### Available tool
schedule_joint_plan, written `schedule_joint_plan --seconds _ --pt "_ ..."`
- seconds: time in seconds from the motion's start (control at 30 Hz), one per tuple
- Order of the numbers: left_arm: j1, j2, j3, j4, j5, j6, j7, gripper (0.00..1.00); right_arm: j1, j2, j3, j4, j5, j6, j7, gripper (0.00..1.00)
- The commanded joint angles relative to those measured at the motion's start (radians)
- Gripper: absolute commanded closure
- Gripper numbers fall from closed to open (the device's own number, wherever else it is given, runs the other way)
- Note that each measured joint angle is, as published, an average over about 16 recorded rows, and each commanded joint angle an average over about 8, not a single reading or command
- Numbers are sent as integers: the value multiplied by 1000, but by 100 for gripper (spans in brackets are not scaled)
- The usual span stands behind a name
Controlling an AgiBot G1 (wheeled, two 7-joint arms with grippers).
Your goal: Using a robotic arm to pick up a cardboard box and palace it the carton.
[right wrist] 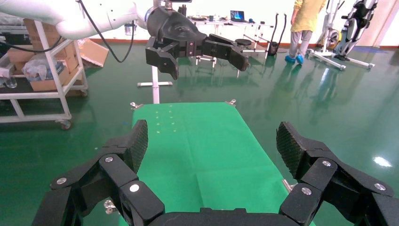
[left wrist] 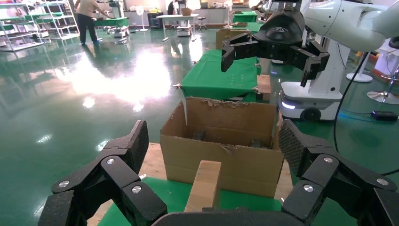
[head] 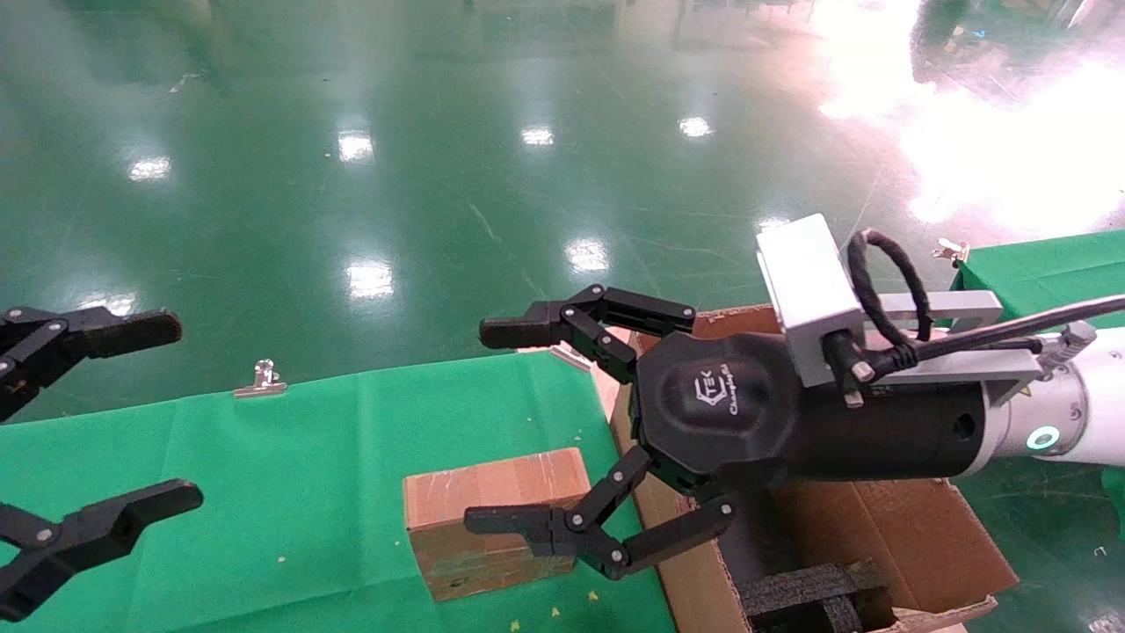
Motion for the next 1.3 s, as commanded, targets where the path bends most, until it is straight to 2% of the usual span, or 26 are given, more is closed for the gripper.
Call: schedule_joint_plan --seconds 0.03,0.63,0.67,0.9,0.93,1.13,1.3 --pt "0 0 0 0 0 0 0 0 0 0 0 0 0 0 0 0" --pt "0 0 0 0 0 0 0 0 0 0 0 0 0 0 0 0" --pt "0 0 0 0 0 0 0 7 0 0 0 0 0 0 0 0" --pt "0 0 0 0 0 0 0 94 0 0 0 0 0 0 0 0" --pt "0 0 0 0 0 0 0 100 0 0 0 0 0 0 0 0" --pt "0 0 0 0 0 0 0 100 6 4 -9 -1 -18 -4 5 0" --pt "0 0 0 0 0 0 0 100 55 1 -50 -19 -92 -27 35 0"
